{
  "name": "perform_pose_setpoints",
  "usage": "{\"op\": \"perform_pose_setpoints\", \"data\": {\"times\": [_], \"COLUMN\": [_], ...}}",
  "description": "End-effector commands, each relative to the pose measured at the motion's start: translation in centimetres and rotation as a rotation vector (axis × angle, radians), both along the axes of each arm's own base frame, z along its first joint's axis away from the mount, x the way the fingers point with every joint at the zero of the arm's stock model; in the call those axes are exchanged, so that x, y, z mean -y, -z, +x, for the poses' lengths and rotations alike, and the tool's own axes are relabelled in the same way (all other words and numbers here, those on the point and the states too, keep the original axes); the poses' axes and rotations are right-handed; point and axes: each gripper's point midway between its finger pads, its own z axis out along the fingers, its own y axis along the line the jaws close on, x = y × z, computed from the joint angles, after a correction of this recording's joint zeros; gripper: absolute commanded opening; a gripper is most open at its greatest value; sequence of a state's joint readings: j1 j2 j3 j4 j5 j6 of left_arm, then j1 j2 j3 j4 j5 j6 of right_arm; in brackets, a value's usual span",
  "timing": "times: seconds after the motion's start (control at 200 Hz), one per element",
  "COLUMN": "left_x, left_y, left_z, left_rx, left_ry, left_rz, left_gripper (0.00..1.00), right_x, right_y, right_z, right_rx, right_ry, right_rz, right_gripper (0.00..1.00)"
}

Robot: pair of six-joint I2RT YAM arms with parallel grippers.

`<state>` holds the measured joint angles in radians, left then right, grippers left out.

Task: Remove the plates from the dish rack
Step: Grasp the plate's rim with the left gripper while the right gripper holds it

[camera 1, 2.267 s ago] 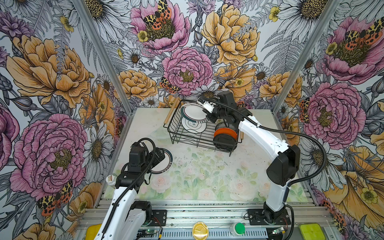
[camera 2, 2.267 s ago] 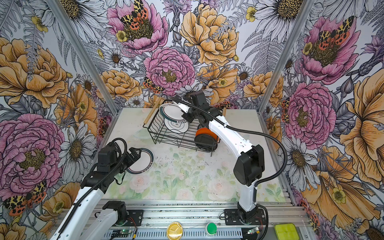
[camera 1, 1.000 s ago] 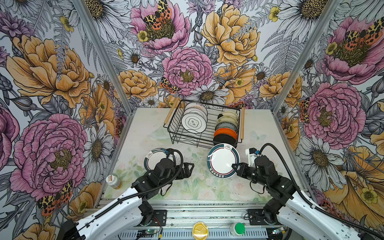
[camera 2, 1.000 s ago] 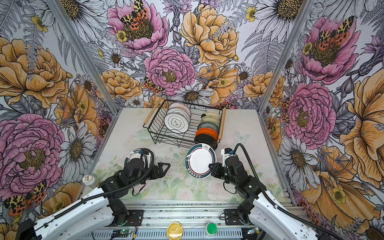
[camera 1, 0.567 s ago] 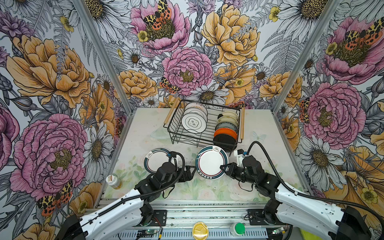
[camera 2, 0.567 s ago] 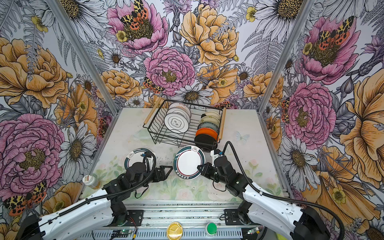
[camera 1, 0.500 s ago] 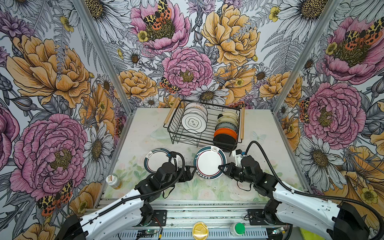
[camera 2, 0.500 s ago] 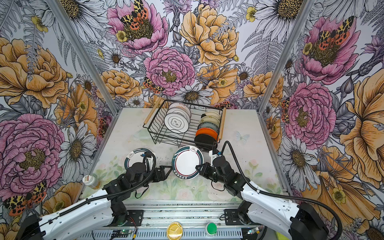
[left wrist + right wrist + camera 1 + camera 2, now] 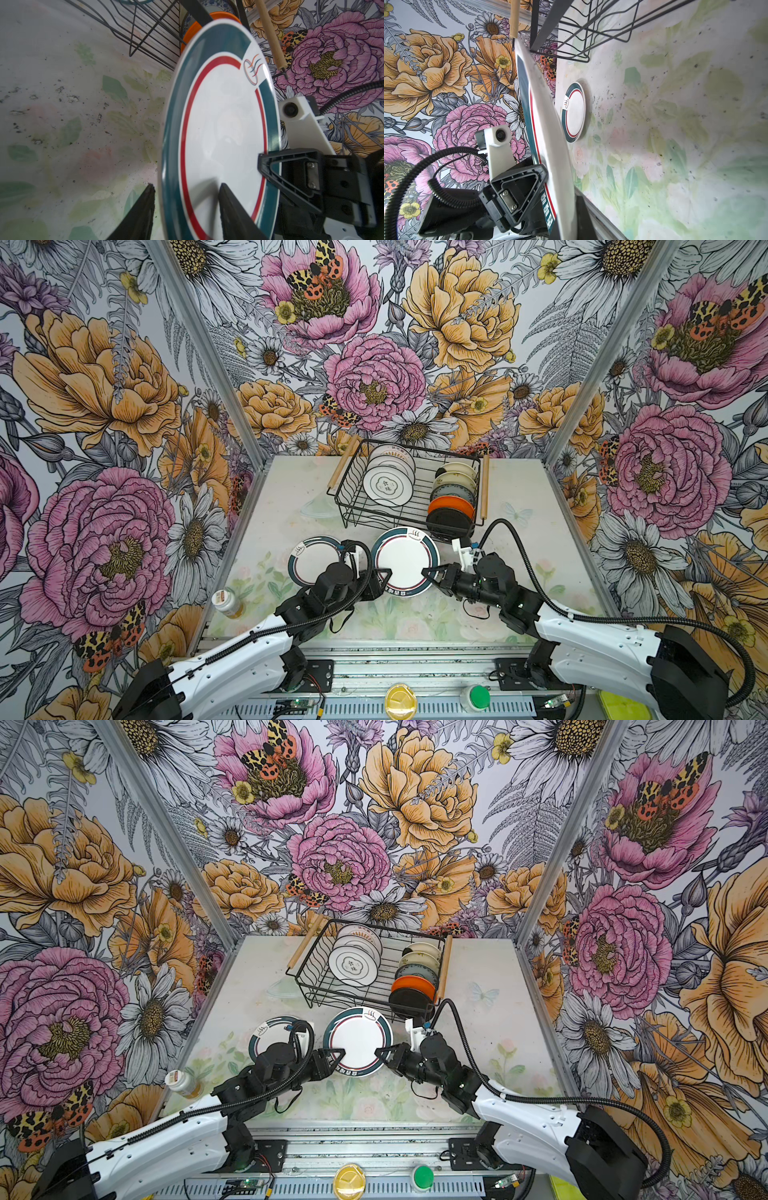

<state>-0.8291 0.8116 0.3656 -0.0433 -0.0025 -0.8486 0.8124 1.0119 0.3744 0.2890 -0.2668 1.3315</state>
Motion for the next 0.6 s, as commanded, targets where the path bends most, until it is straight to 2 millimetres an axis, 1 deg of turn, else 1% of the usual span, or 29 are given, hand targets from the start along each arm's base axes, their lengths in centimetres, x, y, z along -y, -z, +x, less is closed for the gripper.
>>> {"op": "perform_pose_setpoints", "data": {"times": [0.0, 0.08, 0.17, 0.195, 0.22, 0.3, 0.345, 0.425, 0.45, 0.52, 0.596], "left_x": [0.4, 0.5, 0.6, 0.6, 0.6, 0.2, -0.1, -1.0, -1.3, -2.3, -3.9], "left_y": [-0.9, -1.3, -1.5, -1.5, -1.6, -2.0, -2.2, -2.9, -3.0, -3.5, -4.2], "left_z": [-0.2, -0.3, -0.5, -0.6, -0.6, -0.8, -0.7, -0.7, -0.7, -0.6, -0.3], "left_rx": [0.014, 0.017, 0.013, 0.01, 0.009, 0.008, 0.008, 0.011, 0.009, 0.007, 0.007], "left_ry": [0.021, 0.035, 0.047, 0.049, 0.049, 0.05, 0.043, 0.028, 0.021, -0.005, -0.048], "left_rz": [-0.019, -0.029, -0.043, -0.043, -0.044, -0.055, -0.065, -0.087, -0.091, -0.095, -0.087], "left_gripper": [0.35, 0.25, 0.12, 0.09, 0.06, 0.0, 0.0, 0.0, 0.0, 0.0, 0.0], "right_x": [-1.0, -1.3, -1.7, -1.9, -2.0, -2.2, -2.3, -2.4, -2.5, -2.5, -1.9], "right_y": [-3.0, -3.2, -3.9, -4.3, -4.6, -5.4, -5.7, -6.1, -6.1, -6.1, -6.0], "right_z": [0.2, 0.2, 0.3, 0.3, 0.3, 0.5, 0.7, 1.0, 1.0, 1.3, 1.6], "right_rx": [0.07, 0.074, 0.089, 0.1, 0.107, 0.129, 0.137, 0.154, 0.156, 0.168, 0.186], "right_ry": [-0.023, -0.031, -0.042, -0.047, -0.051, -0.055, -0.058, -0.061, -0.062, -0.07, -0.06], "right_rz": [0.095, 0.101, 0.115, 0.119, 0.119, 0.118, 0.11, 0.101, 0.096, 0.054, -0.009], "right_gripper": [0.0, 0.01, 0.13, 0.2, 0.25, 0.36, 0.41, 0.42, 0.44, 0.52, 0.56]}}
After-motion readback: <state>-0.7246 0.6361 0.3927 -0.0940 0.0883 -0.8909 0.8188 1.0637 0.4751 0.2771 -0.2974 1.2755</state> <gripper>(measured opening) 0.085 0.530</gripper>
